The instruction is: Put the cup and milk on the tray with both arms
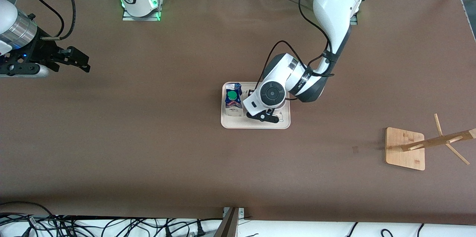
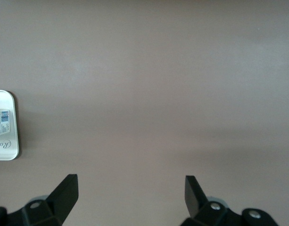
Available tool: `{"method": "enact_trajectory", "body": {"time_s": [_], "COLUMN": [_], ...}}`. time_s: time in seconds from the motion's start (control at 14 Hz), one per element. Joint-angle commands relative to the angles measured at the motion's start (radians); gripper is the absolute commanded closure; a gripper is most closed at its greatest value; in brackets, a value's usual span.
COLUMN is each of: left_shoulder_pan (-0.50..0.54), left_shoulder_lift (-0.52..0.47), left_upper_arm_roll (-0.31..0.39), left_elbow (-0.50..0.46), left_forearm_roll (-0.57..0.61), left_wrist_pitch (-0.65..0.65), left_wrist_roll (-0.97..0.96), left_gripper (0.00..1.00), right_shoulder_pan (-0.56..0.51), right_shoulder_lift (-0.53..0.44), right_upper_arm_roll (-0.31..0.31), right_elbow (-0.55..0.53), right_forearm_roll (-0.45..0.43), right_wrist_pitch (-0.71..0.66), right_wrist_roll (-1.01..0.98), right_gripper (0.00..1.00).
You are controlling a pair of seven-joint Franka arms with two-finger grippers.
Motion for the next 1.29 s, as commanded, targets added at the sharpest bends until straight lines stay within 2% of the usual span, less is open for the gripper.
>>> {"method": "enact_trajectory", "body": {"time_s": [0.0,0.14,0.36,0.43,0.64,0.86,1.07,1.21], "left_shoulder_pan": [0.001,0.027,0.126,0.172,0.316,0.458,0.478,0.484], "left_shoulder_lift": [-0.071,-0.213,-0.486,-0.551,-0.643,-0.702,-0.703,-0.703], "left_upper_arm_roll": [0.015,0.021,0.021,0.015,0.016,0.03,0.162,0.173], "left_elbow": [0.005,-0.062,-0.199,-0.211,-0.202,-0.204,-0.205,-0.213], "left_forearm_roll": [-0.009,-0.003,-0.001,-0.001,0.002,0.014,0.023,0.025], "left_wrist_pitch": [-0.016,-0.022,-0.045,-0.086,-0.244,-0.278,-0.258,-0.26], "left_wrist_roll": [0.01,0.015,0.015,0.036,0.16,0.266,0.314,0.332], "left_gripper": [0.0,0.0,0.0,0.0,0.0,0.0,0.0,0.0], "right_shoulder_pan": [-0.003,-0.003,0.0,0.001,0.004,0.004,0.006,0.006], "right_shoulder_lift": [0.008,0.008,0.008,0.008,0.008,0.008,0.008,0.01], "right_upper_arm_roll": [0.005,0.005,0.005,0.007,0.008,0.01,0.01,0.01], "right_elbow": [0.023,0.023,0.023,0.023,0.025,0.025,0.025,0.025], "right_forearm_roll": [-0.017,-0.017,-0.017,-0.015,-0.012,-0.009,-0.007,-0.009], "right_wrist_pitch": [-0.01,-0.01,-0.01,-0.01,-0.01,-0.01,-0.002,0.006], "right_wrist_roll": [0.003,0.003,0.003,0.002,0.003,0.003,0.003,0.003], "right_gripper": [0.0,0.0,0.0,0.0,0.0,0.0,0.0,0.0]}}
